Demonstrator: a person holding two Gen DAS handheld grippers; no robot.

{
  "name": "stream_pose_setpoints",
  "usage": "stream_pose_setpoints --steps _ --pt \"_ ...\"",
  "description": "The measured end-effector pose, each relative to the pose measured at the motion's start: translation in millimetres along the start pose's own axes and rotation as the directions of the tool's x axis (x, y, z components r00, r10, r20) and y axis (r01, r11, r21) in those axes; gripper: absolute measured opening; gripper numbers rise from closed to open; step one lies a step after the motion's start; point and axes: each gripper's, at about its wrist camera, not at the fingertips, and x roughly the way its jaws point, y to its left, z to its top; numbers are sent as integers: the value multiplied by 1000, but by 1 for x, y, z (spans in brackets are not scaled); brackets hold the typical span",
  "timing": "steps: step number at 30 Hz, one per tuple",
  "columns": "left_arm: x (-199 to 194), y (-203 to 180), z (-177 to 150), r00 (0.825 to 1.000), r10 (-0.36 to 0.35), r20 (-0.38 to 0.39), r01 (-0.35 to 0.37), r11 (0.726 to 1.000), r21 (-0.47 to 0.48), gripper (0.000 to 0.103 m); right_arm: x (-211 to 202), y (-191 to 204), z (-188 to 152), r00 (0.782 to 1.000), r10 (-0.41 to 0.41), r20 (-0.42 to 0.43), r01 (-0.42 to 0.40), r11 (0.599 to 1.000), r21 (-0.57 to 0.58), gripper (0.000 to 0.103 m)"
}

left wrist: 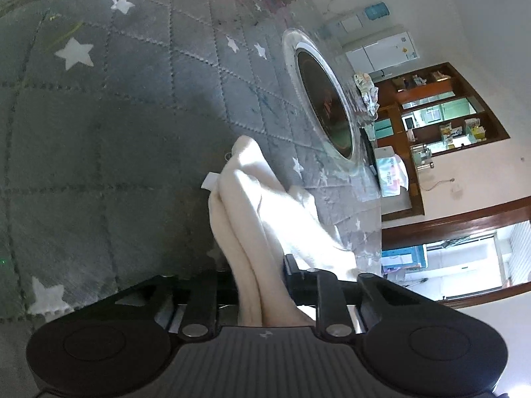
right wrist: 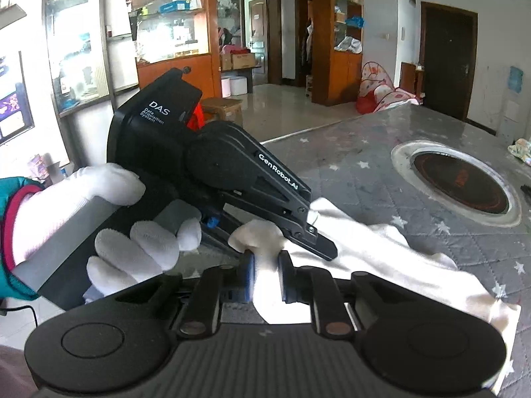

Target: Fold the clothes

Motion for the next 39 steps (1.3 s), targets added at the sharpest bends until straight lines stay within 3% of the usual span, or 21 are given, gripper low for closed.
stream_pose_setpoints --steps 4,10,15,21,28,36,38,39 --pt "0 -1 0 1000 5 -1 -5 1000 9 20 -11 -6 -5 1000 -4 -2 4 1000 13 29" --pt "1 -3 -1 1000 13 1 -13 1000 29 20 -32 -46 -22 991 -131 -24 133 984 115 34" --pt "1 -6 -2 1000 26 8 -27 998 48 20 -42 -93 -34 964 -261 -48 265 939 219 43" --pt "2 -10 -3 999 45 16 -46 996 71 20 -42 -142 -48 941 -329 -76 333 868 370 50" --pt "3 -13 -3 998 55 20 -57 995 88 20 -39 -174 -69 932 -351 -86 347 804 484 56" --pt "4 -16 -4 998 64 25 -67 993 102 20 -33 -180 -74 939 -338 -70 323 790 521 59" --pt "5 -17 -4 997 67 27 -69 992 106 20 -32 -180 -74 941 -333 -67 317 793 520 55" --pt "5 -17 -4 997 68 27 -70 992 108 20 -32 -180 -74 944 -325 -65 309 796 521 45"
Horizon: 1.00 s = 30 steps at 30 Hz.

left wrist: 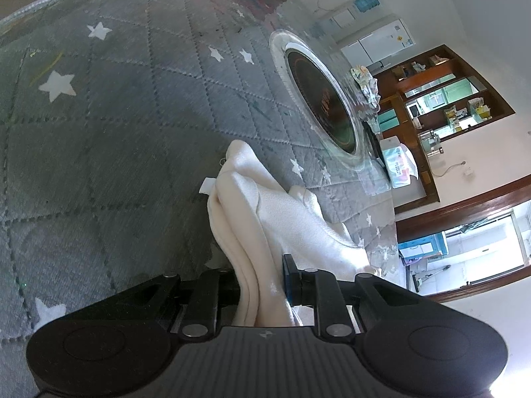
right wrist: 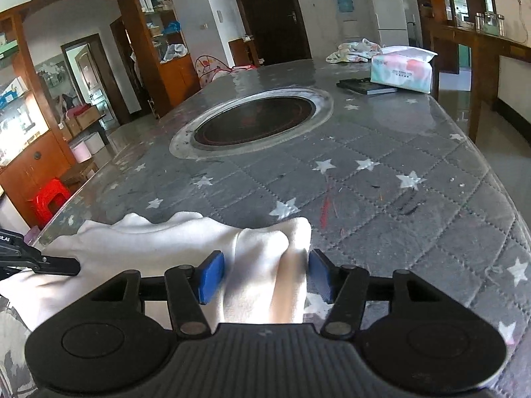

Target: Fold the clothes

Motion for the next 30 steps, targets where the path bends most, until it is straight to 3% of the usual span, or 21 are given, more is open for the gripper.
stream_pose_setpoints --steps 4,7,11,14,22,30 --pt "1 -1 1 1000 3 0 -3 1000 5 20 1 1 0 999 43 -16 -43 999 3 29" --pt "2 -1 1 1000 5 0 -5 1000 8 20 0 1 -1 998 63 -17 -63 998 11 29" --pt "3 -1 2 1000 6 -1 -6 1000 12 20 -1 -4 -1 997 71 -7 -71 997 29 36" --pt "3 -1 3 1000 4 -3 -4 1000 12 20 -2 -7 -1 998 65 2 -65 997 33 48" --pt "5 -2 5 1000 6 -2 -6 1000 20 21 -2 -6 -2 997 76 5 -77 997 31 55" --pt "6 -6 5 1000 17 2 -17 999 41 21 -2 4 -5 996 84 -24 -84 996 10 22"
